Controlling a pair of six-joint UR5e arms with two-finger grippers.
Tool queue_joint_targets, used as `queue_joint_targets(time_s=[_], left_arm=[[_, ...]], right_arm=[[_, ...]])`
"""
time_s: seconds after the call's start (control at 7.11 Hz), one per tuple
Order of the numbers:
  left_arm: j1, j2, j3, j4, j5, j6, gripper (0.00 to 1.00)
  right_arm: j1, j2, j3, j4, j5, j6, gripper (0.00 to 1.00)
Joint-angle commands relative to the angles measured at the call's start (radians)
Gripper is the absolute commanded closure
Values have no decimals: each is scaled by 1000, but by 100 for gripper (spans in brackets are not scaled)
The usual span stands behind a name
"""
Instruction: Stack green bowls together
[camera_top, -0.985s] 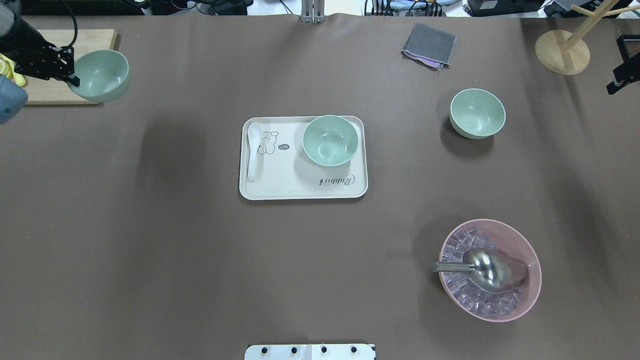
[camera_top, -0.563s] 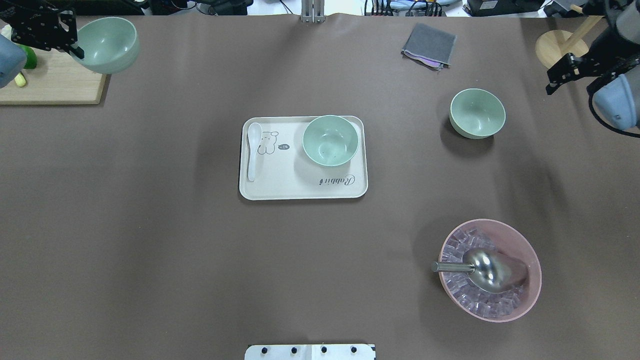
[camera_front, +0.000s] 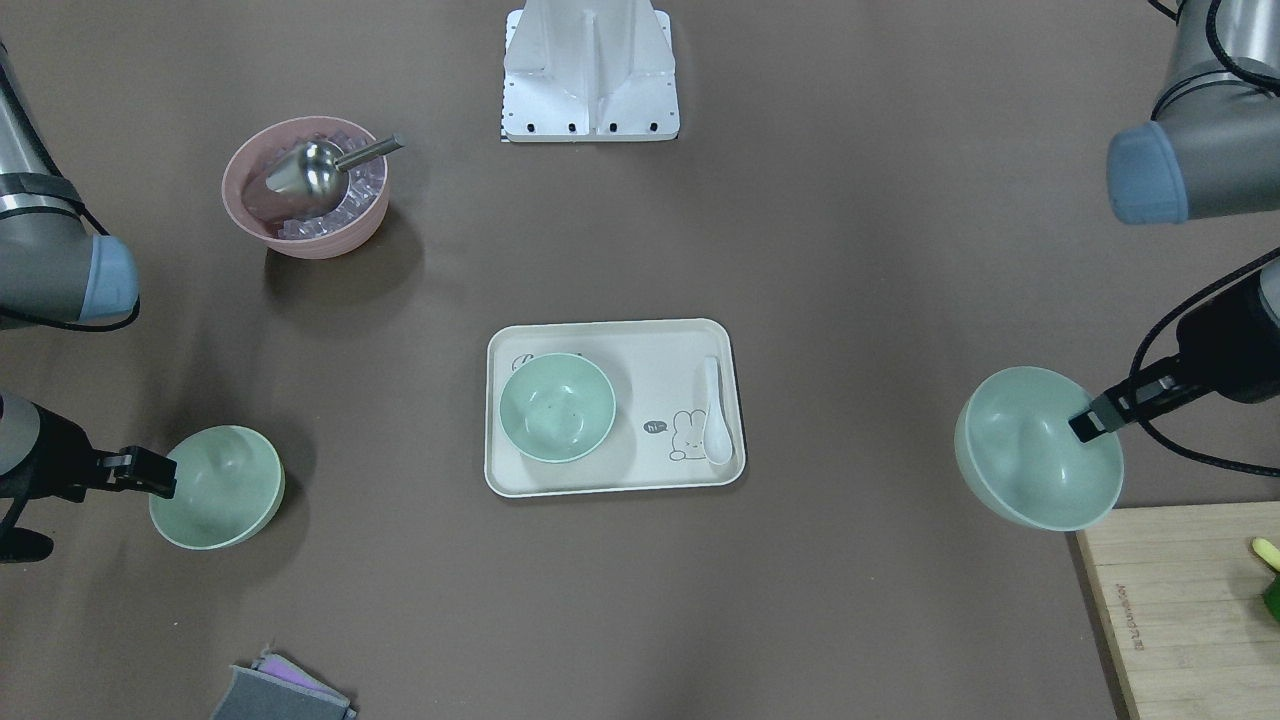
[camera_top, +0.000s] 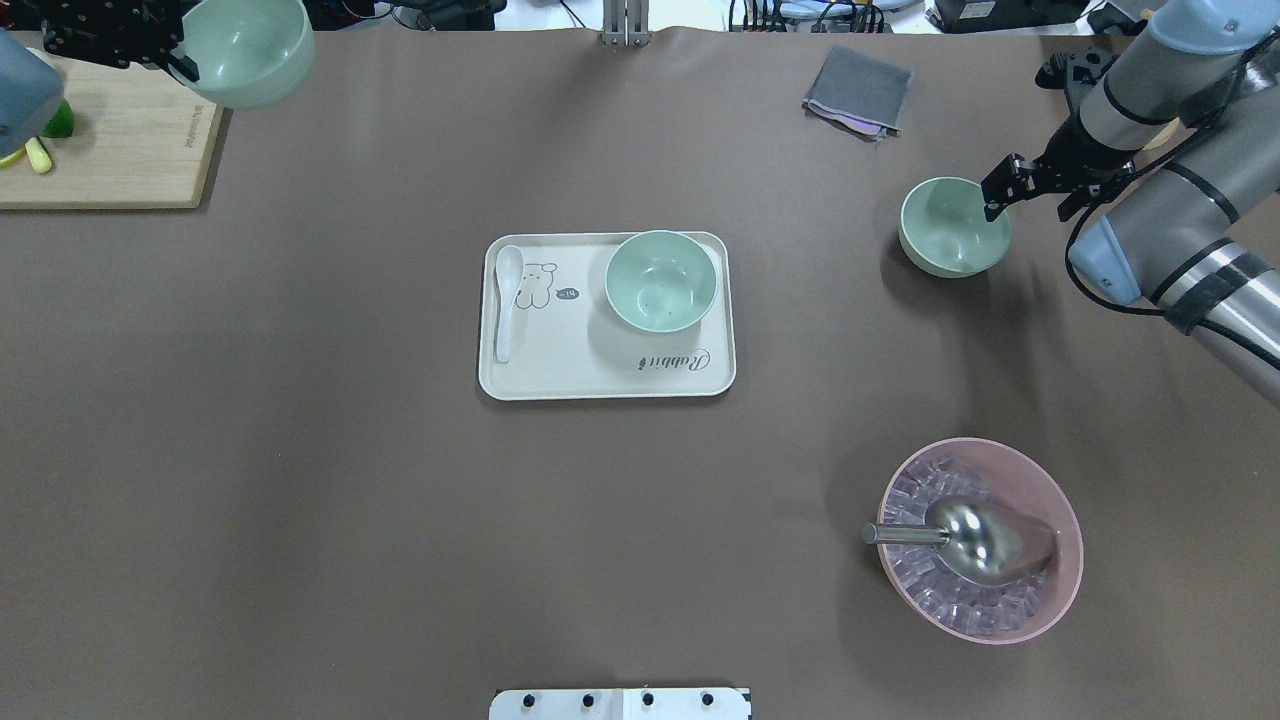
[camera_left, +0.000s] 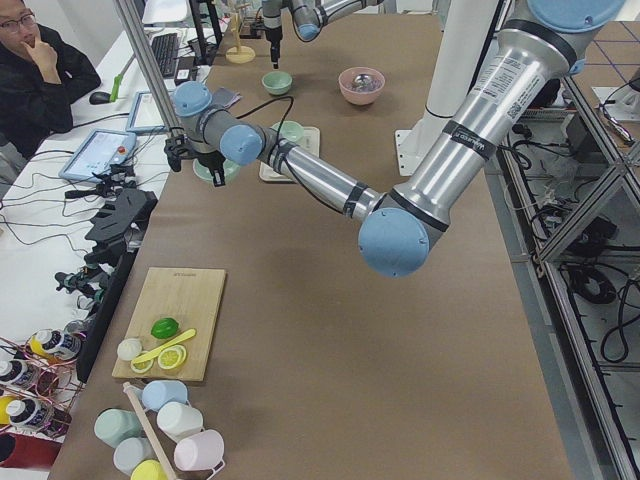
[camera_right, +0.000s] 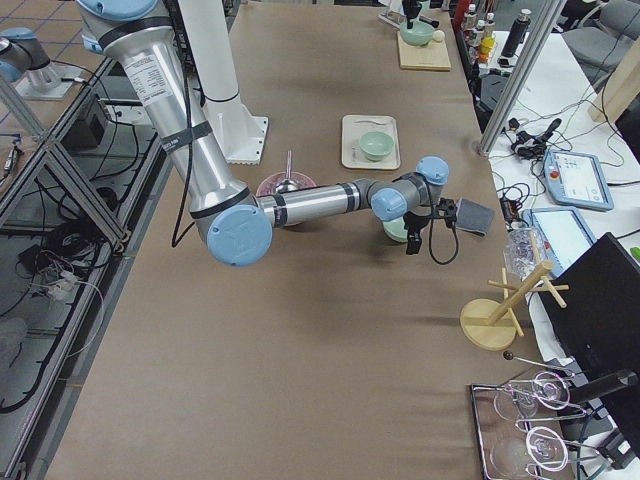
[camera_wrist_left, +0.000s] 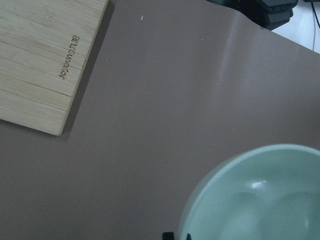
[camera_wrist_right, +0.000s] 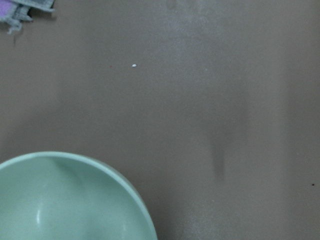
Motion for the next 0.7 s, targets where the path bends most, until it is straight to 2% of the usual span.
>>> queue_joint_targets(time_s=[0.0, 0.14, 0.56], left_arm=[[75, -2, -104, 0, 4, -142, 100], [106, -2, -133, 0, 10, -190, 100], [131, -14, -139, 0, 16, -210, 100]], right_arm=[[-19, 1, -19, 11, -1, 14, 40], [-20, -1, -19, 11, 6, 14, 99], [-30, 21, -18, 6, 11, 17, 100]])
